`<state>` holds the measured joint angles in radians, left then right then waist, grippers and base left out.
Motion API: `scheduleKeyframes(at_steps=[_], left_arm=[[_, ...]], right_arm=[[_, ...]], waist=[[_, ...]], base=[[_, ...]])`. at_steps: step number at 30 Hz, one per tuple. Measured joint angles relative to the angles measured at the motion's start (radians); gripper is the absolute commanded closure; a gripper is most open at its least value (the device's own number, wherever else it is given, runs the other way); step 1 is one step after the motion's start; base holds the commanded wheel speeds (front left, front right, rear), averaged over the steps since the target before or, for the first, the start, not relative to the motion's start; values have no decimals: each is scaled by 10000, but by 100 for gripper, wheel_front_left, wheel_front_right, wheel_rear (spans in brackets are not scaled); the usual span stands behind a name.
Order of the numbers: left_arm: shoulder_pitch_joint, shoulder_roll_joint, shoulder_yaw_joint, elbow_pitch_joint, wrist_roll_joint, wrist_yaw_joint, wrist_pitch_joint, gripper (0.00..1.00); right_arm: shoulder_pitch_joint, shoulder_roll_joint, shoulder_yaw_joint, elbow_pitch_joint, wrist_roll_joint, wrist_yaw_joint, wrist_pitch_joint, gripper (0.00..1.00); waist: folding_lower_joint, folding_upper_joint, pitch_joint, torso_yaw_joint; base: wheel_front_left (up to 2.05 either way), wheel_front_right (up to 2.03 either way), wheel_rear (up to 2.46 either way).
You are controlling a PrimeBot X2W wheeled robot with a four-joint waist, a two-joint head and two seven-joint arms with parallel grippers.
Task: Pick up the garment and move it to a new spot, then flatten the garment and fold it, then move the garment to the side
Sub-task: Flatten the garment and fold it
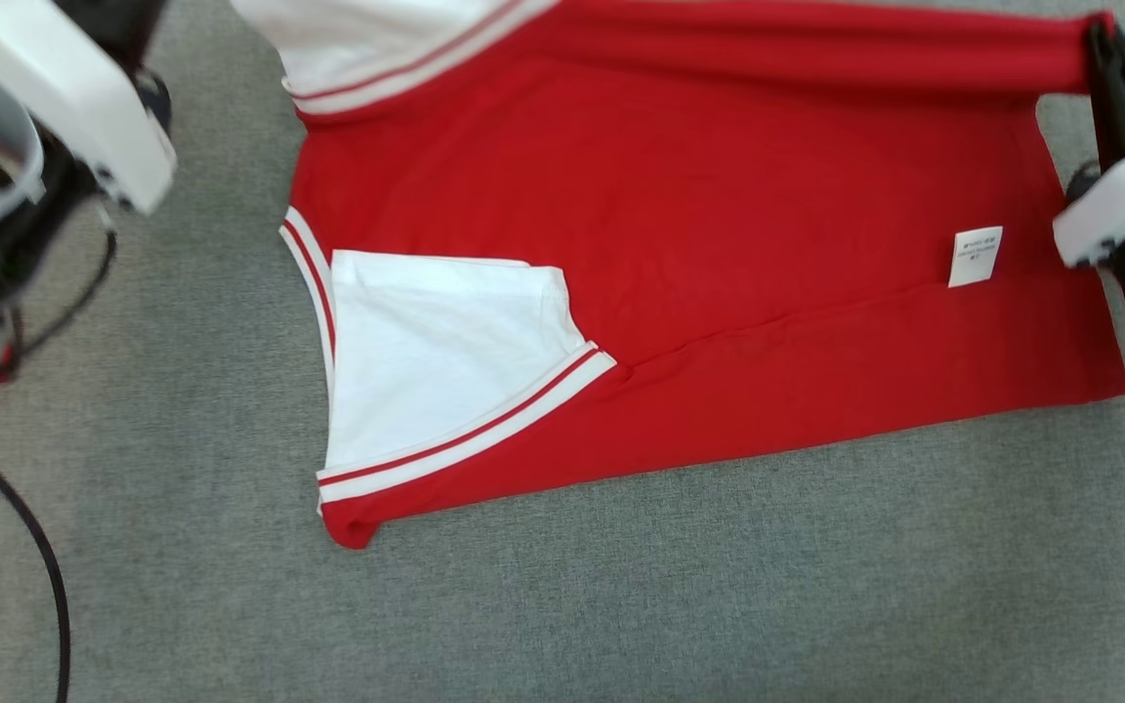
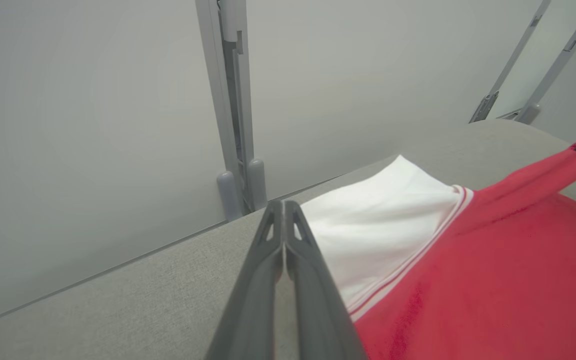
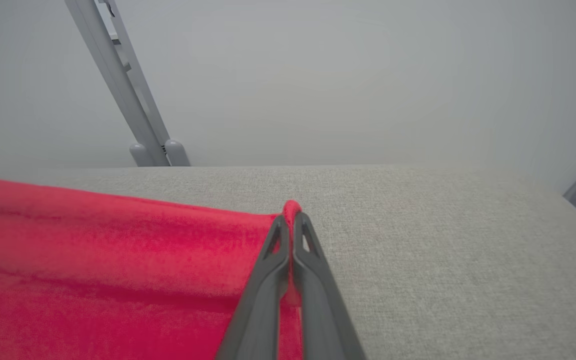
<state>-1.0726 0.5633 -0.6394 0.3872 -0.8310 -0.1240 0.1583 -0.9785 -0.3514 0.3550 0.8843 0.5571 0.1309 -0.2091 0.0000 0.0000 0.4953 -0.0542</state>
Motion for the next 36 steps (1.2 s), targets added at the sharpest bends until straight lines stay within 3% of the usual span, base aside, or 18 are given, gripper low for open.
scheduleKeyframes(at_steps=[10, 13, 18, 26, 36], left_arm=[[3350, 719, 132, -3158, -575, 1225, -552, 100], [4580, 1053, 207, -4410, -721, 1856, -754, 100], [5912, 1174, 234, -5411, -953, 2431, -1074, 100], [6865, 1060, 121, -5703, -1160, 2754, -1340, 100], [7645, 690, -228, -5409, -1398, 2878, -1592, 100]], right_arm=[[1702, -1060, 832, -1112, 932, 0, -489, 100], [2286, -1417, 422, -2042, 872, 0, -525, 100], [3511, -1459, -382, -2968, 570, 0, -535, 100], [4968, -1152, -1290, -3812, 8, 0, -550, 100], [5684, -523, -1921, -3919, -694, 0, -550, 100]], waist=[[0, 0, -607, 343], [0, 0, -722, 448], [0, 0, -866, 565], [0, 0, -1018, 610], [0, 0, -1053, 504]], base=[[0, 0, 0], [0, 0, 0], [0, 0, 0], [0, 0, 0], [0, 0, 0]])
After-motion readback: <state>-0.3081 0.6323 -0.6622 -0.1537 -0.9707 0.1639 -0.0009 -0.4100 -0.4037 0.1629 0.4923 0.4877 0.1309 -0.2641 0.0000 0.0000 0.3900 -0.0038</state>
